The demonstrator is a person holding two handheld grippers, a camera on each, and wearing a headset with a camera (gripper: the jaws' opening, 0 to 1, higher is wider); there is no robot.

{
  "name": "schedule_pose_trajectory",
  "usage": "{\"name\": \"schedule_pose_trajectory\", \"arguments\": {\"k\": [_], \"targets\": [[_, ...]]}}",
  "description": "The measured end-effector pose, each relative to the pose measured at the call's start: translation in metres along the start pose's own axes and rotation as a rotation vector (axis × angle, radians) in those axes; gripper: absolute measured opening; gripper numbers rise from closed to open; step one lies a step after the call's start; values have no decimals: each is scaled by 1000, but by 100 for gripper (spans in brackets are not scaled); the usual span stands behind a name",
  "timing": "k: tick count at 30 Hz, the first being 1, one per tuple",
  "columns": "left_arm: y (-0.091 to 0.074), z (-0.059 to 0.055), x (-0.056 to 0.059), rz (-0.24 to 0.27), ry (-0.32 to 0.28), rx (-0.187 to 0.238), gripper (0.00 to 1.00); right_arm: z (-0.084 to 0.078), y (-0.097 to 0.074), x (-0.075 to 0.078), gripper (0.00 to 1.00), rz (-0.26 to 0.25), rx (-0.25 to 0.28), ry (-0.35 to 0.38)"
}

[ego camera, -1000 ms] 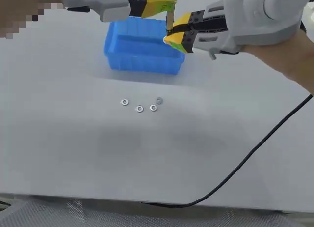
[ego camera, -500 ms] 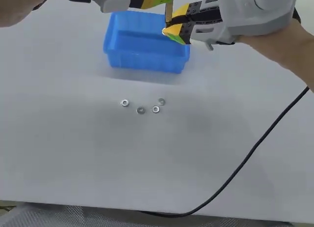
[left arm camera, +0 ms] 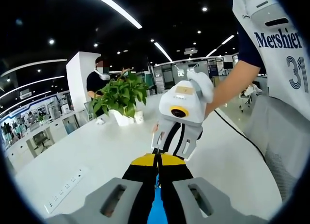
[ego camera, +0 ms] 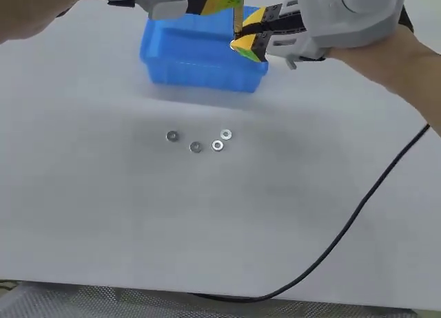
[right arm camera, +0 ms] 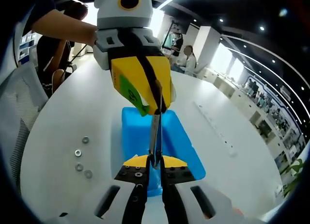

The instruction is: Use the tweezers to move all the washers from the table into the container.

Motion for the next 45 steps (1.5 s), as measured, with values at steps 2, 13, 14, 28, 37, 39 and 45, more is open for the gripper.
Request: {"name": "schedule_pose_trajectory", "arguments": {"k": [2, 13, 14, 28, 37, 39, 45], "targets": [[0, -2, -1, 3, -8, -2, 3, -2, 2, 0, 9, 1, -2, 7], [0, -2, 1, -5, -16, -4, 3, 2, 5, -9, 10, 5, 17, 20], [0, -2, 1, -6, -17, -4, 3, 3, 4, -10, 10, 4, 17, 20], [-2, 3, 3, -5, -12, -2, 3, 5, 2, -12, 11, 2, 33, 36], [-22, 29, 8, -14, 24, 16, 3, 32, -12, -24, 12, -9, 91, 1], [-28, 32, 15, -22, 30, 12, 3, 39, -16, -32, 12, -4, 101, -14], [-41, 33, 37, -51, 19, -5, 3, 38, -19, -49, 12, 36, 108, -23]]}}
Point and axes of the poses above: the centre of the closed fingertips' face, and the gripper's own axes: y roughly forward along the fingers, x roughly to its right, z roughly out of its top, the point moved 9 cm from there along -y, roughly backward along the fingers, and after that the axes turned 7 degrees about z, right-handed, at the moved point
